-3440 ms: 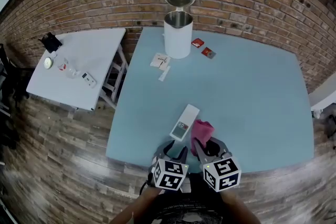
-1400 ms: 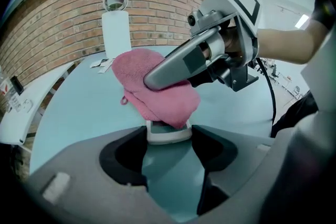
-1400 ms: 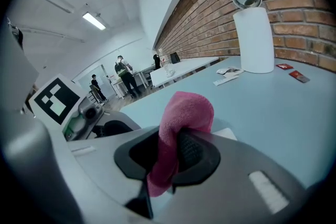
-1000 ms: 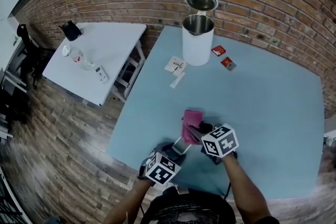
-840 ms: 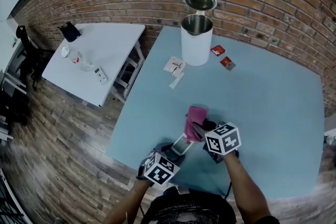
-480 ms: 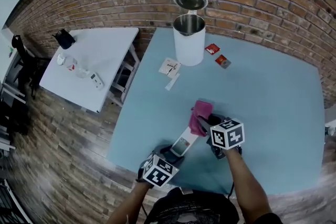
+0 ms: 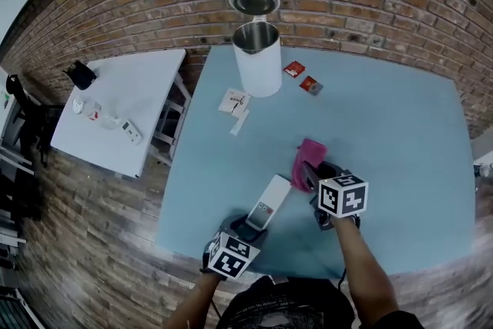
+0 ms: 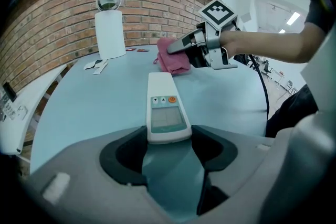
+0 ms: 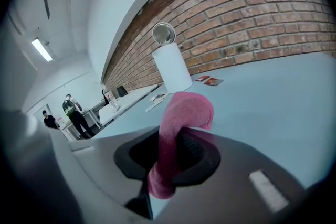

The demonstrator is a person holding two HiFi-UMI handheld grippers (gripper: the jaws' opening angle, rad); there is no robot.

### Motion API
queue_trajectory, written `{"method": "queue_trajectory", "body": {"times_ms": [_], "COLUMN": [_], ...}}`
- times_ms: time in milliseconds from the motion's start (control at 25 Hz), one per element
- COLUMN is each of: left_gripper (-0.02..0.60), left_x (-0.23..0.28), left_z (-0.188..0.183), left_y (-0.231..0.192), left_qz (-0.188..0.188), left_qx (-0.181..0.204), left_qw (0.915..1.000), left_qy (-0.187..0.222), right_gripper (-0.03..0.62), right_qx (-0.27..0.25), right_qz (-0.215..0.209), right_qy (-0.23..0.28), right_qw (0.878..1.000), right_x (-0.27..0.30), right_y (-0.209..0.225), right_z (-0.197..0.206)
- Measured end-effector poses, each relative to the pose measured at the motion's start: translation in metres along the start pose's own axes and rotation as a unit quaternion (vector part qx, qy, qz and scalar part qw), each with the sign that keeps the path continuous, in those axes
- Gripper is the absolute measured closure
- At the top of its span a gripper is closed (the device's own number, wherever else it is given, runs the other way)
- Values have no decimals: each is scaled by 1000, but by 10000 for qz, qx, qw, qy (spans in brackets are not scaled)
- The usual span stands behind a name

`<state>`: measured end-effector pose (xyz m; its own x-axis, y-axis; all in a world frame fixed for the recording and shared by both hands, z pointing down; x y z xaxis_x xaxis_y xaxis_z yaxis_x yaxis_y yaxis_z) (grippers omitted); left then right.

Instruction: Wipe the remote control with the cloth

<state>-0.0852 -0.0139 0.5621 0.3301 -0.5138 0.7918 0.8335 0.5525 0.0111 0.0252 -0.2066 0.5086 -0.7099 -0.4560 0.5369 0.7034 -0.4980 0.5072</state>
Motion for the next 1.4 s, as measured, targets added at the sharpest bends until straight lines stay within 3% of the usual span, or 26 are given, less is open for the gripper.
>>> {"method": "queue_trajectory", "body": {"times_ms": [200,400,760,1400], "left_gripper": [325,325,325,325], "left_x": [1,0,0,1], "left_z": [0,2,0,-2], "left_y": [0,1,1,1], "left_qz": [-23,-20,-44,-89], "left_qx": [13,-14,10,-21], "left_qw": [10000,10000,10000,9999], "left_qy": [14,-51,0,-82], "right_gripper": [526,526,526,526], "right_qx": [50,171,831,1093], "right_qz": [229,194,228,188], "right_qy": [104,219,690,748], "right_qw": [9997,9994,9939,9910], "right_x": [-7,-12,-27,-44], "right_y": [0,-11,-31,-61], "right_z": [20,34,54,90]}}
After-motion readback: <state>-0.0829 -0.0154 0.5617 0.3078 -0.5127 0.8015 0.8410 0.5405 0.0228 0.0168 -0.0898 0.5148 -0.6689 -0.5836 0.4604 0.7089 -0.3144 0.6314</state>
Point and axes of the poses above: the fingertips, and each gripper's own axes: x forward along the fingers, y to its right, z out of its underside, the point moved 3 cm from there along -x, backward along the fingers, and after that the axes turned 11 degrees about x, right-handed, at the moved point
